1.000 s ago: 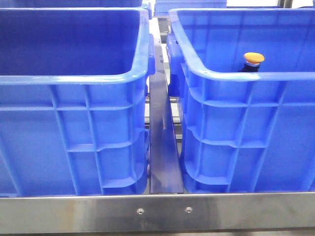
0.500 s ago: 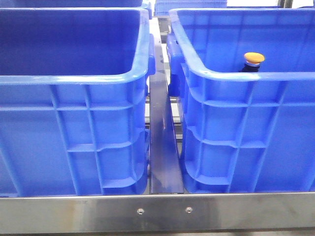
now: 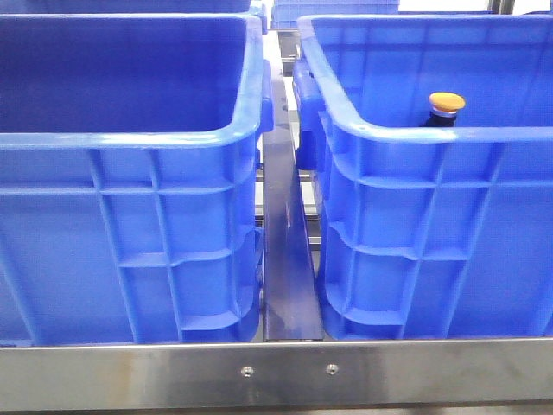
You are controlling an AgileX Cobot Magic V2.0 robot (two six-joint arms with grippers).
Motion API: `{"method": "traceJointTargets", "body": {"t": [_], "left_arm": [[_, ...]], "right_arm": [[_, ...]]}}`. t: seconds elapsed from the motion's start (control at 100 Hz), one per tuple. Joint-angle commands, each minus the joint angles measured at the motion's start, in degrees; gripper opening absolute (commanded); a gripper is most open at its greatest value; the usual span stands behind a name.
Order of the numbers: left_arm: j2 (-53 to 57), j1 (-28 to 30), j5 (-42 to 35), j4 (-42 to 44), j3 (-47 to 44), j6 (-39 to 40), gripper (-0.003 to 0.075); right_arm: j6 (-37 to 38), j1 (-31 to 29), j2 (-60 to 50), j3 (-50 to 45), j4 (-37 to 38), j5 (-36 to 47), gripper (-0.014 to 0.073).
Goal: Pick red and yellow buttons and place in box
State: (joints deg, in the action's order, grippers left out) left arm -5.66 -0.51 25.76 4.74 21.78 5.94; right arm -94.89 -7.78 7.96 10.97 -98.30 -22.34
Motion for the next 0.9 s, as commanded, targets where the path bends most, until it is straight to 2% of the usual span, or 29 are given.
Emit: {"method": "traceJointTargets", "body": {"t": [0.0, 0.18, 0.33, 0.53, 0.59, 0.89], "left_arm": [[-0.7, 0.8, -10.8, -0.4, -0.7, 0.4, -0.002], [-0.7, 3.2, -21.8, -5.2, -7.1, -5.2, -0.002], [1.3, 3.6, -28.0, -5.5, -13.5, -5.6, -0.002], [7.8, 3.6, -30.8, -7.2, -23.1, -5.6, -0.002], [7.7, 3.6, -25.8, -7.1, -22.6, -5.6, -0.002], [7.7, 3.6, -25.3, -6.8, -22.8, -5.6, -0.002]], "right_arm": [[-0.4, 0.0, 0.6, 1.3, -1.6, -0.3, -0.0102], [-0.4, 0.0, 0.6, 1.3, -1.6, -0.3, -0.0102], [-0.4, 0.0, 0.6, 1.3, -1.6, -0.3, -0.0102], [-0.4, 0.0, 0.6, 1.3, -1.6, -0.3, -0.0102], [-0.4, 0.0, 0.6, 1.3, -1.6, -0.3, -0.0102], [-0.4, 0.0, 0.8, 1.3, -1.6, -0.2, -0.0102]]}}
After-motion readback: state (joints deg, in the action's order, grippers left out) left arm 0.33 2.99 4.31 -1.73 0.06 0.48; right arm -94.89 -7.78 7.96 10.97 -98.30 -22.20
